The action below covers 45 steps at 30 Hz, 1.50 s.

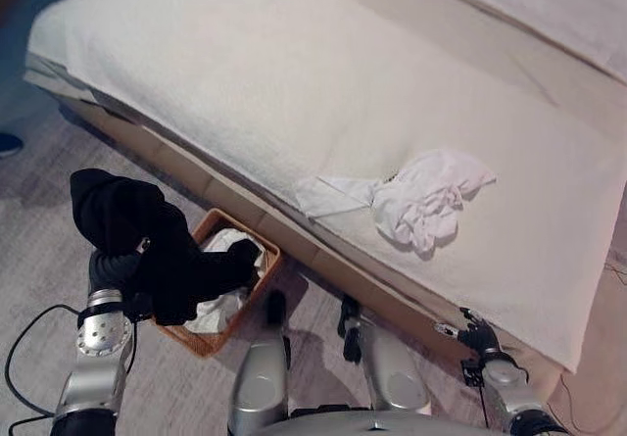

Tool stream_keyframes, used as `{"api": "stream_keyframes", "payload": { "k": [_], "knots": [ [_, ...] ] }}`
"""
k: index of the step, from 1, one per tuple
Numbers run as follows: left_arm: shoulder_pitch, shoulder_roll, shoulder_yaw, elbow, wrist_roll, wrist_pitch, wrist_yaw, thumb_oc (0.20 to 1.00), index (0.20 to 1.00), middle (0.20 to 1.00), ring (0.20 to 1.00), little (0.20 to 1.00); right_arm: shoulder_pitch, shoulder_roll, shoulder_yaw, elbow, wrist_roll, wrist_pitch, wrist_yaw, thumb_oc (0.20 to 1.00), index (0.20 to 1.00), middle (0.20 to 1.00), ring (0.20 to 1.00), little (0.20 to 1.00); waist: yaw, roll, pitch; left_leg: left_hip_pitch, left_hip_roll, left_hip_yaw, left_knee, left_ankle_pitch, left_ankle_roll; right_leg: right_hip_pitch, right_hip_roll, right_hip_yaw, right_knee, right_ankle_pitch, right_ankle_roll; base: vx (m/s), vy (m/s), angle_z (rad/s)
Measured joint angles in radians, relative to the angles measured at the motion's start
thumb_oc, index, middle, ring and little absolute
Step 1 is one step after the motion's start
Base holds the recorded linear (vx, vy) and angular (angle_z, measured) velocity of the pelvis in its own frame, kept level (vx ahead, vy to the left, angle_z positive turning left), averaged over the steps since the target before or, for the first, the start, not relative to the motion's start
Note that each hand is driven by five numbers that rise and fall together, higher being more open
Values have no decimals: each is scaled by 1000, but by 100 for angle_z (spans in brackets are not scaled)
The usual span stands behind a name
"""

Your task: Pick up clothes into the bucket

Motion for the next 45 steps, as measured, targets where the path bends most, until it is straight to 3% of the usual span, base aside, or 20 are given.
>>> {"api": "stream_keyframes", "payload": {
  "k": [2,4,7,9,15,16,17,18,27,32,39,45],
  "knots": [
    [-72,41,-59,132,83,-4,57,200,200,200,200,200,-23,-2,17,2,0,-15,-22,1000,1000,1000,1000,1000,0,-14,23,-42,4,3,29,-3,-3,-38,2,4,15,1,0,-57,9,-6],
    [-109,48,-70,171,105,28,77,200,200,200,200,200,-30,3,24,-13,0,-19,-28,1000,1000,1000,1000,1000,-13,-30,38,-59,7,6,43,-8,-3,-55,5,12,20,2,0,-45,4,-11],
    [-197,73,-106,329,111,22,153,200,200,200,200,200,-64,2,71,-8,0,-33,-58,1000,1000,1000,1000,1000,-22,-60,63,-116,20,13,85,-17,-10,-100,21,25,19,7,2,-57,10,-17],
    [-215,83,-111,342,110,41,185,200,200,200,200,200,-83,3,97,-19,0,-44,-79,1000,1000,1000,1000,1000,-28,-83,73,-167,33,25,119,-24,-13,-138,34,38,14,27,1,-59,18,-24],
    [-297,79,-149,448,108,37,238,200,200,200,200,200,-106,-4,149,-46,0,-48,-107,1000,1000,1000,1000,1000,-39,-84,72,-275,50,22,199,-54,-6,-206,54,42,12,49,-9,-26,38,-7],
    [-301,81,-151,456,107,36,251,266,266,266,266,266,-119,-18,180,-76,0,-52,-114,1000,1000,1000,1000,1000,-57,-84,72,-317,47,16,222,-58,-2,-244,51,42,32,49,-8,-17,40,3],
    [-308,81,-152,466,105,37,252,382,382,382,382,382,-129,-20,183,-83,1,-58,-114,1000,1000,1000,1000,1000,-61,-83,73,-339,48,18,232,-63,-1,-265,50,43,39,49,-9,-29,81,-1],
    [-325,83,-165,498,99,40,259,1000,1000,1000,1000,1000,-154,-19,185,-88,1,-64,-116,1000,1000,1000,1000,1000,-75,-83,73,-379,46,17,263,-63,-1,-299,48,45,59,53,-11,-14,42,-4],
    [-351,102,-190,479,100,100,268,1000,1000,1000,1000,1000,-177,-27,185,-152,22,-68,-144,1000,1000,1000,1000,1000,-88,-84,72,-519,30,17,342,-82,21,-429,28,53,117,48,-17,-9,27,0],
    [-344,107,-180,471,101,130,271,1000,1000,1000,1000,1000,-178,-33,141,-295,32,-87,-184,1000,1000,1000,1000,1000,-112,-84,72,-528,24,21,342,-81,24,-436,23,60,103,53,-9,6,17,-1],
    [-326,109,-139,401,109,142,273,1000,1000,1000,1000,1000,-227,-60,50,-424,30,-113,-273,1000,1000,1000,1000,1000,-108,-84,72,-523,23,32,334,-79,30,-433,23,72,98,57,-6,7,14,-3],
    [-270,-14,-102,283,7,95,287,1000,1000,1000,1000,1000,-356,-87,-4,-357,8,-98,-386,1000,1000,1000,1000,1000,-65,-77,76,-490,11,41,298,-69,33,-431,8,78,122,53,-16,-2,-4,2]
  ]
}}
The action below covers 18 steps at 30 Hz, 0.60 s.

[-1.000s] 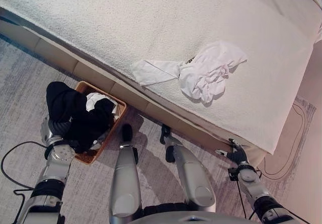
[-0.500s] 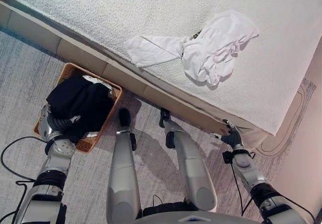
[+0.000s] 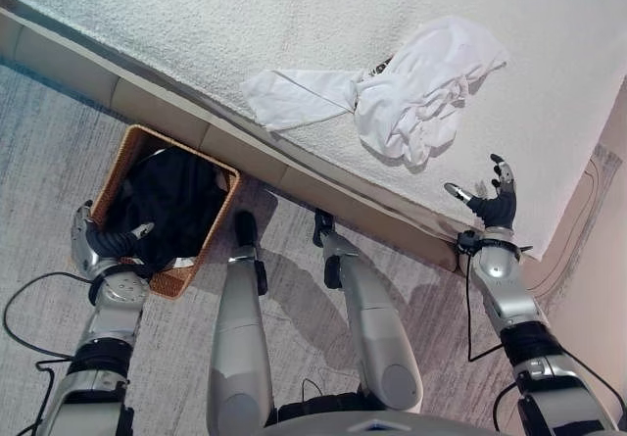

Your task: Pick up clothes into the bucket

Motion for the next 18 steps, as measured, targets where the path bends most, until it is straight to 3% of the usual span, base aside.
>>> {"api": "stream_keyframes", "payload": {
  "k": [3,5,6,12,13,18],
  "knots": [
    [26,-70,-11,-66,-79,-60,-8,1000,1000,1000,1000,1000,-103,-40,-2,81,0,28,-37,1000,1000,1000,1000,1000,13,20,13,13,-13,-1,-22,7,6,-4,-13,-1,13,-6,-7,-11,-9,11],
    [36,-100,-44,-63,-143,-79,-29,1000,1000,1000,1000,1000,-165,-75,2,95,0,39,-44,1000,1000,1000,1000,1000,45,40,16,15,-20,-2,-35,12,11,-9,-20,-2,20,-11,-8,-13,-40,11],
    [46,-121,-58,-69,-217,-105,-53,1000,1000,1000,1000,1000,-230,-121,53,196,0,52,-42,1000,1000,1000,1000,1000,43,48,16,20,-30,-6,-49,20,9,-14,-30,-4,35,-21,-7,-12,-49,14],
    [49,-141,-148,-88,-349,-155,-138,1000,1000,1000,1000,1000,-424,-209,115,423,5,120,-12,1000,1000,1000,1000,1000,94,85,19,18,-52,-25,-79,48,7,-38,-59,-25,81,-47,-12,2,-84,20],
    [49,-135,-183,-116,-360,-166,-156,1000,1000,1000,1000,1000,-484,-232,152,504,10,135,1,1000,1000,1000,1000,1000,97,103,19,15,-61,-38,-82,54,3,-44,-66,-30,94,-57,-14,76,-101,26],
    [67,-123,-214,-166,-380,-191,-200,1000,1000,1000,1000,1000,-577,-254,217,543,12,143,29,1000,1000,1000,1000,1000,144,147,18,27,-76,-69,-103,69,-5,-54,-91,-55,160,-105,-21,18,-74,25]
  ]
}}
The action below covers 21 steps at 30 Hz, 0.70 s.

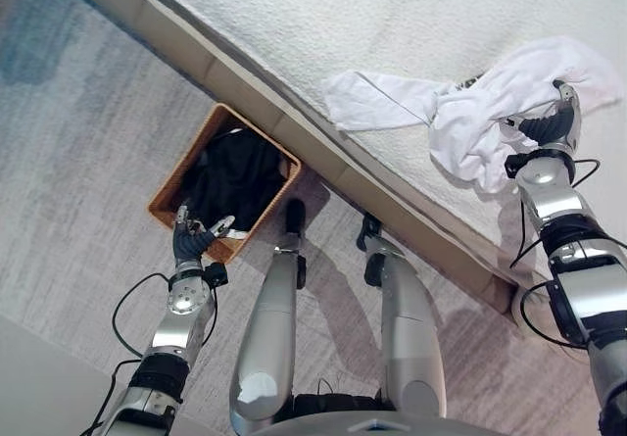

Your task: Pick up clothes into the bucket

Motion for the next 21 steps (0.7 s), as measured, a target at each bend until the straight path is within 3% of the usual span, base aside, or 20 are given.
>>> {"api": "stream_keyframes", "payload": {
  "k": [5,7,9,10,11,12,21],
  "knots": [
    [-9,12,-8,-1,0,0,-18,1000,1000,1000,1000,1000,-81,-14,86,115,-3,5,65,1000,1000,1000,1000,1000,8,7,0,7,-4,-31,-56,34,-16,-5,-6,-25,3,-8,-9,-8,-112,17],
    [-9,22,-7,-13,0,0,-53,1000,1000,1000,1000,1000,-160,-87,268,178,-18,35,189,1000,1000,1000,1000,1000,11,12,-1,9,-5,-53,-95,56,-29,-11,-8,-44,-3,-10,-10,0,-119,24],
    [-8,22,-7,-13,-7,3,-77,1000,1000,1000,1000,1000,-224,-125,337,213,-63,52,286,1000,1000,1000,1000,1000,20,16,-1,13,-4,-69,-130,82,-39,-18,-9,-56,1,-12,-14,4,-102,22],
    [-8,18,-11,-12,-11,7,-96,1000,1000,1000,1000,1000,-256,-126,340,237,-82,64,331,388,388,388,388,388,23,18,-1,22,-3,-79,-152,97,-42,-18,-11,-63,3,-15,-19,5,-46,15],
    [-10,18,-20,-11,-11,9,-102,1000,1000,1000,1000,1000,-261,-125,339,239,-83,67,344,388,388,388,388,388,25,18,-1,25,-3,-82,-160,101,-41,-18,-12,-67,5,-18,-23,3,-26,14],
    [-15,18,-32,-8,-11,10,-110,1000,1000,1000,1000,1000,-261,-123,327,242,-84,67,352,200,200,200,200,200,31,19,-2,28,-1,-84,-167,102,-40,-18,-11,-69,8,-21,-27,3,-32,10],
    [-111,13,-88,12,-10,24,-145,1000,1000,1000,1000,1000,-273,-119,309,204,-90,61,363,200,200,200,200,200,28,36,-4,44,-1,-89,-178,111,-39,-17,-18,-74,38,-35,-34,-21,-1,2]
  ]
}}
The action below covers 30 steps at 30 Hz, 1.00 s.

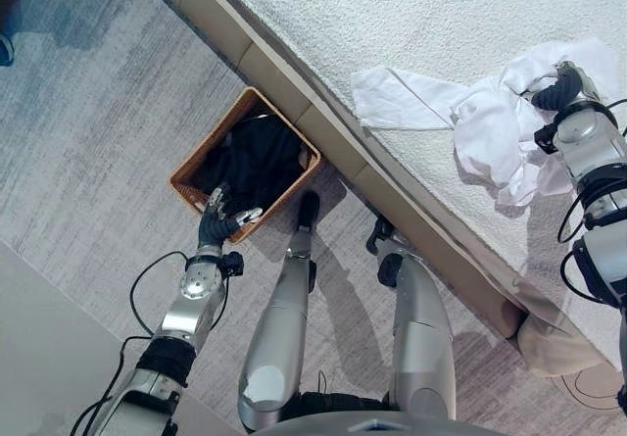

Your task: Pick up clothes into the bucket

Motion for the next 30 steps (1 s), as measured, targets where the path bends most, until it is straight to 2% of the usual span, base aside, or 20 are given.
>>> {"api": "stream_keyframes", "payload": {
  "k": [3,7,9,14,16,20,23,26,27,30],
  "knots": [
    [-7,-1,-1,7,1,2,-1,1000,1000,1000,1000,1000,3,-1,0,-15,4,-4,-4,200,200,200,200,200,1,5,0,2,-1,2,-1,12,-4,1,-1,-1,-2,3,-7,-33,11,0],
    [-18,13,2,-7,2,6,-3,1000,1000,1000,1000,1000,6,-11,2,-130,13,-8,-4,200,200,200,200,200,-14,6,1,30,-1,8,13,12,-4,38,-1,0,-7,5,-6,-1,14,-1],
    [-26,27,2,-30,3,7,-4,1000,1000,1000,1000,1000,8,-12,2,-190,23,-18,-5,200,200,200,200,200,-24,6,1,83,-1,14,13,2,-1,92,4,9,-26,8,-2,5,60,-13],
    [-37,88,11,-74,16,6,-7,1000,1000,1000,1000,1000,6,-37,44,-341,33,-31,-1,200,200,200,200,200,-29,4,1,201,14,75,22,-30,18,203,34,68,-70,26,19,22,60,-35],
    [-38,115,23,-96,21,6,-14,1000,1000,1000,1000,1000,8,-57,54,-389,42,-34,5,200,200,200,200,200,-58,4,1,279,18,96,12,-41,23,279,44,86,-105,32,29,45,48,-27],
    [-45,182,28,-155,22,7,-38,1000,1000,1000,1000,1000,24,-114,51,-489,69,-37,23,200,200,200,200,200,-89,4,-2,403,32,130,-37,-52,30,398,65,113,-181,52,50,96,22,-29],
    [-59,222,36,-206,24,6,-73,1000,1000,1000,1000,1000,84,-162,21,-578,92,-43,45,200,200,200,200,200,-117,8,-63,453,38,153,-82,-57,24,442,78,129,-235,72,65,102,-9,-22],
    [-69,220,39,-240,20,11,-109,1000,1000,1000,1000,1000,198,-170,-45,-667,106,-41,68,200,200,200,200,200,-135,10,-110,510,49,165,-122,-51,22,502,93,129,-287,92,61,91,-19,-17],
    [-82,220,21,-244,20,9,-128,1000,1000,1000,1000,1000,254,-166,-64,-689,126,-49,77,200,200,200,200,200,-137,12,-152,523,55,169,-134,-51,21,515,100,129,-304,95,60,72,-27,-12],
    [-133,210,-23,-249,11,17,-170,1000,1000,1000,1000,1000,327,-159,-85,-729,152,-48,91,200,200,200,200,200,-156,20,-194,581,63,167,-160,-46,26,581,111,123,-341,108,50,77,-35,2]
  ]
}}
